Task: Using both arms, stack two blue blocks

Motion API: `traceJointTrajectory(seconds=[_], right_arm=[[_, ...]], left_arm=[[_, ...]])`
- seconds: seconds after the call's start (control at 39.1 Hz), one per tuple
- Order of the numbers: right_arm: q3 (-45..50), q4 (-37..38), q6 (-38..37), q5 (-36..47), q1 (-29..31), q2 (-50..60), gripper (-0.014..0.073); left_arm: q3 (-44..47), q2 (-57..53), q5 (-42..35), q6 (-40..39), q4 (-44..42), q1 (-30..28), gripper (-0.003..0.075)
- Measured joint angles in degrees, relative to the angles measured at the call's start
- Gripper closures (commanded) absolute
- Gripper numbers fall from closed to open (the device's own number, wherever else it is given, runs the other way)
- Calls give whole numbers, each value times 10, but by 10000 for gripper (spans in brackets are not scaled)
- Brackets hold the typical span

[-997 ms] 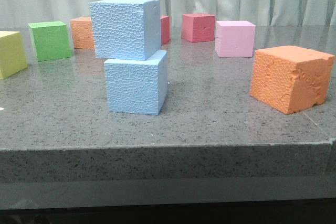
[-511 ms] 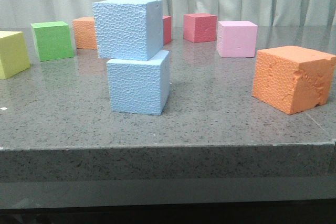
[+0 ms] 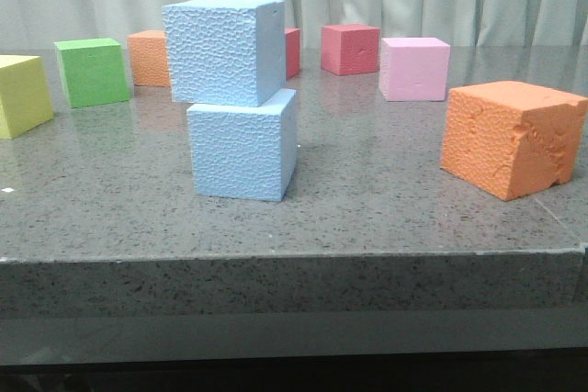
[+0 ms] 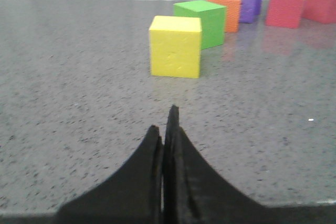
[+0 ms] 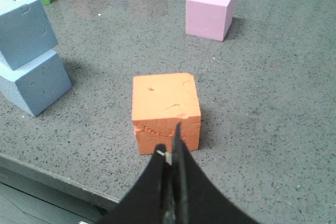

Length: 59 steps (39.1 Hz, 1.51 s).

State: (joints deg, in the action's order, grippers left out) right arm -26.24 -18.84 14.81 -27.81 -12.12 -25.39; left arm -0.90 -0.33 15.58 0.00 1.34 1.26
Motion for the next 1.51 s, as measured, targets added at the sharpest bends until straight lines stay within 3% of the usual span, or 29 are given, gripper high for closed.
traceJointTrajectory(seconds=[0.28, 1.51], right_arm=[[0, 0, 0, 0, 0, 0, 660], [0, 0, 0, 0, 0, 0, 660]], left_arm=[[12, 0, -27, 0, 1, -77, 741], [12, 0, -35, 0, 1, -58, 741]])
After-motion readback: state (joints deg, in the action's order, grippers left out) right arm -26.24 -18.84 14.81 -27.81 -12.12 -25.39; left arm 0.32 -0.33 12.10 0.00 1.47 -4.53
